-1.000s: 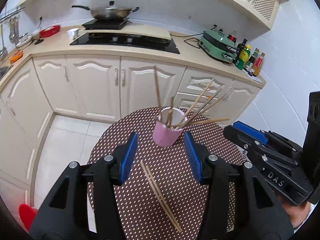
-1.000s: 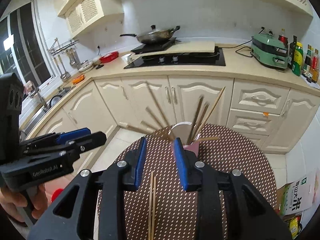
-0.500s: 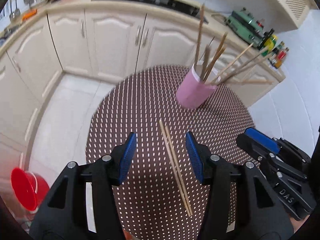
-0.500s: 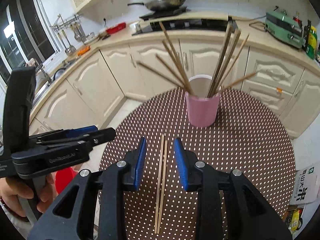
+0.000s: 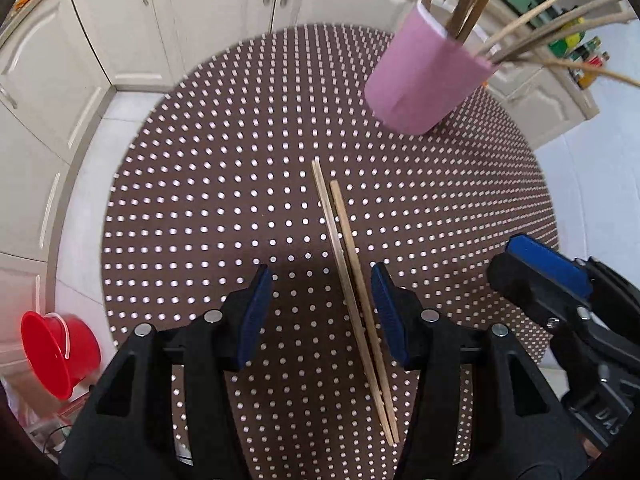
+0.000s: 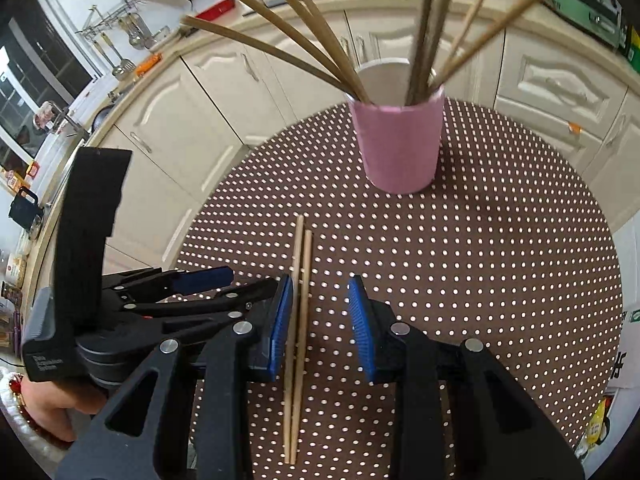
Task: Organize utensils
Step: 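Move both grippers to the last two chopsticks and grasp one each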
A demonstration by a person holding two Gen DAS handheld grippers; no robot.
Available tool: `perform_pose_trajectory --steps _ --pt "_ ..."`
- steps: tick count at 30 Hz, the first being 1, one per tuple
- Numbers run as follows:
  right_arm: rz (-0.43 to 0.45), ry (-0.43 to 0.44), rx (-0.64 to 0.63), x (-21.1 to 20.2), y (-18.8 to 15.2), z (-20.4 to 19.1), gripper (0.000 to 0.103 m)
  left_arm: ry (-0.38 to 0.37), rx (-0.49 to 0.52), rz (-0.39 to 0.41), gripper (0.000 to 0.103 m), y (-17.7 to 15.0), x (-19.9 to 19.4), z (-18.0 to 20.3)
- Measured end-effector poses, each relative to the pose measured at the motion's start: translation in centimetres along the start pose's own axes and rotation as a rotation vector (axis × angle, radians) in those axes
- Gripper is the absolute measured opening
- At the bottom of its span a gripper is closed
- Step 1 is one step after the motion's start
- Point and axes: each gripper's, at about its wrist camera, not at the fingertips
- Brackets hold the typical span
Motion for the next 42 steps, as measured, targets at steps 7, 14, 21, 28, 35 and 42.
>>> perform_pose_trajectory --steps 7,14,21,28,35,42 --pt "-0.050 0.007 0.012 1.5 -0.1 0.7 0.027 0.046 0.010 -0.067 0.053 -0.6 3.1 -0.5" --pt "-0.093 0.023 0.015 3.2 0.0 0.6 0.027 0.058 0.070 -0.059 0.055 -0.4 3.6 0.3" --pt "-0.146 0.036 0.006 5.4 -0.4 -0.1 0.027 0.106 0.073 -0.068 0.059 -0.3 3.4 0.2" --pt "-0.218 0.041 -0.019 8.2 0.1 -1.4 0.027 0.094 0.041 -0.047 0.058 -0.9 2.6 -1.1" --pt "-0.292 0.013 -0.066 10.7 0.7 -2.7 0.018 0.120 0.028 -0.032 0.058 -1.1 1.7 -2.9" --pt "-0.325 0.018 -0.070 11.5 1.4 -2.1 0.005 0.102 0.009 -0.013 0.058 0.4 1.3 -3.9"
Point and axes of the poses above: each gripper's, at about its wrist camera, not at the fingertips, and x roughly the way its jaws point, z to its right, y to its top, and after that the axes turned 12 degrees about z, right-handed
